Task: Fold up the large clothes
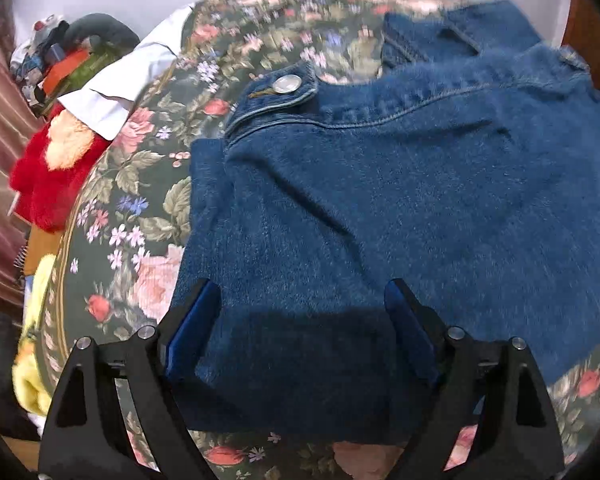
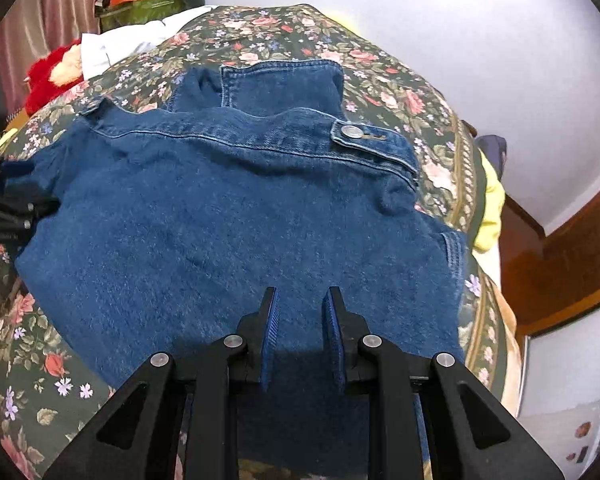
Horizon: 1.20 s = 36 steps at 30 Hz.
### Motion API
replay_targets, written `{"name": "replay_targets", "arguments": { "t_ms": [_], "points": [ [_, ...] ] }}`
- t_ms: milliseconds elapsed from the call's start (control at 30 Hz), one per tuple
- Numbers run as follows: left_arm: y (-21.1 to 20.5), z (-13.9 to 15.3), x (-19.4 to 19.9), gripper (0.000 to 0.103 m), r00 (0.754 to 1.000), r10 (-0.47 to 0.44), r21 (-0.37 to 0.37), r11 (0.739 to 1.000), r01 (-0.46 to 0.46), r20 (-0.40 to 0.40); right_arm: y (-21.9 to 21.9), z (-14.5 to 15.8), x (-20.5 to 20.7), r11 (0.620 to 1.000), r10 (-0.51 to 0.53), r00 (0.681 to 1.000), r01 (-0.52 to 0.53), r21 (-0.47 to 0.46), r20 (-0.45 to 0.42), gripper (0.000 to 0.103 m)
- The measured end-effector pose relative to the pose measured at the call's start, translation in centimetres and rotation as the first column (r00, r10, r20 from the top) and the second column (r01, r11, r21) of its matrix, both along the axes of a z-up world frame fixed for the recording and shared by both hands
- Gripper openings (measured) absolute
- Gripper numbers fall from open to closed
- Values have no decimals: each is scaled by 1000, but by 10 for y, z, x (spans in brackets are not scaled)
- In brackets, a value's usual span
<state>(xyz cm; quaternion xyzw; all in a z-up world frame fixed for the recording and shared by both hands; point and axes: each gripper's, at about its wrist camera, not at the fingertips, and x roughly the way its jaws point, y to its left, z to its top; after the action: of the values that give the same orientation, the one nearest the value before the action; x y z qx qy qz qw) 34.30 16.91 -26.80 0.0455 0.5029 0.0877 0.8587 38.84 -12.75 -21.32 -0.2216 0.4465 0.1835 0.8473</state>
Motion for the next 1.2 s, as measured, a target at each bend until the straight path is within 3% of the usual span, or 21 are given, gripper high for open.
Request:
{"name": "replay_targets", "arguments": {
  "t_ms": [67, 133, 167, 267, 300, 367, 433, 467, 500, 600, 700, 800, 867, 933, 1067, 1200],
  "points": [
    [1, 3, -6, 87, 1000, -11, 23, 1000, 11, 5, -3, 1, -2, 1000, -6, 1000, 6, -7, 2, 19],
    [1, 7, -12, 94, 1000, -10, 55, 998, 10, 8, -7, 3, -3, 1000, -12, 1000, 12, 0, -2, 23],
    [3, 8, -16, 94, 1000, -7, 60, 998, 6, 11, -8, 4, -3, 1000, -20, 1000, 20, 2, -2, 34],
    [20, 10, -25, 94, 1000, 26, 32, 999, -27, 9, -18, 7, -5, 995, -90, 994, 92, -35, 55, 84],
    [26, 9, -29, 95, 998, 57, 36, 998, -57, 3, -23, 8, -7, 993, -110, 991, 113, -40, 77, 93],
    [43, 6, -36, 98, 997, 83, -8, 997, -83, 2, -37, 9, -8, 992, -123, 991, 123, -4, 55, 93],
    [60, 6, -47, 98, 994, 112, -119, 987, -110, 7, -54, 7, -8, 990, -131, 991, 132, 59, -11, 94],
    [64, 6, -50, 98, 993, 121, -137, 983, -120, 2, -60, 7, -9, 988, -136, 990, 138, 76, -30, 95],
    [69, 7, -53, 98, 990, 138, -140, 981, -137, -2, -66, 7, -10, 986, -140, 989, 143, 88, -42, 96],
    [76, 11, -62, 100, 984, 177, -61, 983, -176, 22, -79, 7, -14, 982, -172, 984, 174, 77, -36, 96],
    [88, 10, -68, 100, 979, 201, -120, 973, -199, 7, -96, 4, -15, 974, -211, 976, 214, 76, -45, 96],
    [88, 16, -72, 99, 977, 213, -101, 972, -211, 9, -108, 3, -14, 962, -233, 968, 244, 125, -95, 96],
    [87, 26, -76, 97, 967, 253, -139, 959, -248, 17, -112, 7, -15, 957, -248, 964, 259, 127, -99, 96],
    [83, 44, -79, 97, 963, 260, -176, 953, -245, 66, -110, 13, -17, 959, -251, 965, 258, 113, -75, 96],
    [66, 76, -81, 97, 955, 242, -117, 968, -224, 171, -95, 32, -24, 973, -209, 978, 208, 99, -6, 96],
    [47, 95, -86, 97, 950, 214, -97, 976, -196, 228, -76, 55, -31, 977, -156, 987, 149, 153, 32, 96]
  ]
}}
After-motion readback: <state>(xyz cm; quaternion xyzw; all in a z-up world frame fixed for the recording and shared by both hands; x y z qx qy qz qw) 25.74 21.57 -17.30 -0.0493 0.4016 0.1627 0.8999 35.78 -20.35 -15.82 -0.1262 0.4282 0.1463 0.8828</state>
